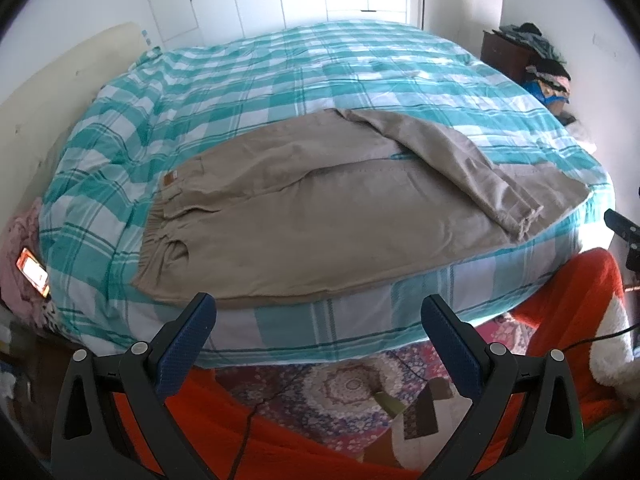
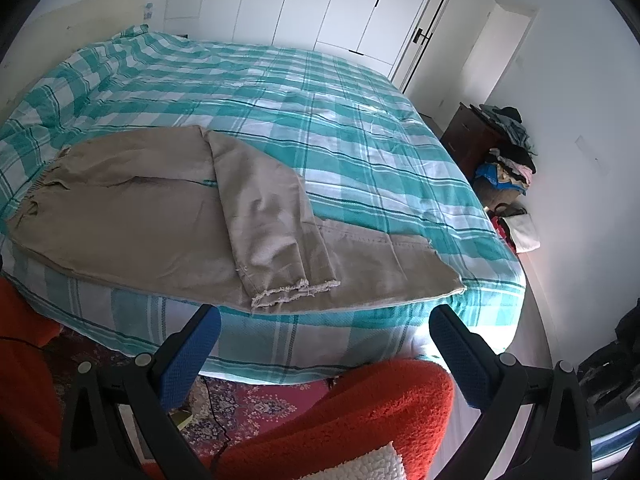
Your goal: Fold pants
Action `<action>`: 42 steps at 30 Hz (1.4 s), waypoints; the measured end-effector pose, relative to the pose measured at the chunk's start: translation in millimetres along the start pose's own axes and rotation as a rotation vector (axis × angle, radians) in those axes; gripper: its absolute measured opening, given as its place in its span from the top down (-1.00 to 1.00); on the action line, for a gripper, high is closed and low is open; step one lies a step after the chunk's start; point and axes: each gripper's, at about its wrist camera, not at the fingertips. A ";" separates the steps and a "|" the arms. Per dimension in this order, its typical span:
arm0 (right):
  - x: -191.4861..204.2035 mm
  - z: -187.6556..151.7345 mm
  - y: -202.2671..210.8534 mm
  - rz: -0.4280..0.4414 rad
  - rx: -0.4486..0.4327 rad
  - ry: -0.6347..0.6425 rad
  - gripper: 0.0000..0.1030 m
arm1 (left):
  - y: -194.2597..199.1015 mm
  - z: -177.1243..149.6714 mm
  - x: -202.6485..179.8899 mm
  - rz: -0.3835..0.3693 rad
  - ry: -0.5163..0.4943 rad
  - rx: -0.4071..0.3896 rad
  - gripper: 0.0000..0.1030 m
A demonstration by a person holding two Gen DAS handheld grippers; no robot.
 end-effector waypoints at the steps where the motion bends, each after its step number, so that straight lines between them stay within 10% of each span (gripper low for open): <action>1: -0.1 0.2 -0.5 -0.005 0.001 0.000 -0.99 | 0.1 0.0 0.0 0.000 0.001 -0.002 -0.99; 7: -1.0 -2.1 -2.2 -0.007 0.007 -0.007 -0.99 | 7.0 4.6 6.8 -0.006 0.029 -0.051 -0.99; 14: 3.8 -3.3 0.6 0.060 -0.018 -0.041 -0.99 | 39.2 16.3 17.3 -0.112 -0.018 -0.358 -0.99; 21: 21.4 -16.5 10.4 0.147 -0.069 -0.058 -0.99 | 7.6 21.0 -16.1 -0.311 -0.056 -0.170 -0.98; 33: 17.3 -26.4 4.0 0.230 -0.070 -0.078 -0.99 | 7.5 26.4 -26.7 -0.226 -0.033 -0.138 -0.99; 42: -17.9 -15.7 6.3 0.367 -0.232 -0.176 -0.99 | 12.3 46.1 -15.9 -0.152 0.002 -0.248 -0.99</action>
Point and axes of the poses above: each gripper's, at about its wrist camera, not at the fingertips, and y roughly against the way its jaws point, x to its left, z to its top
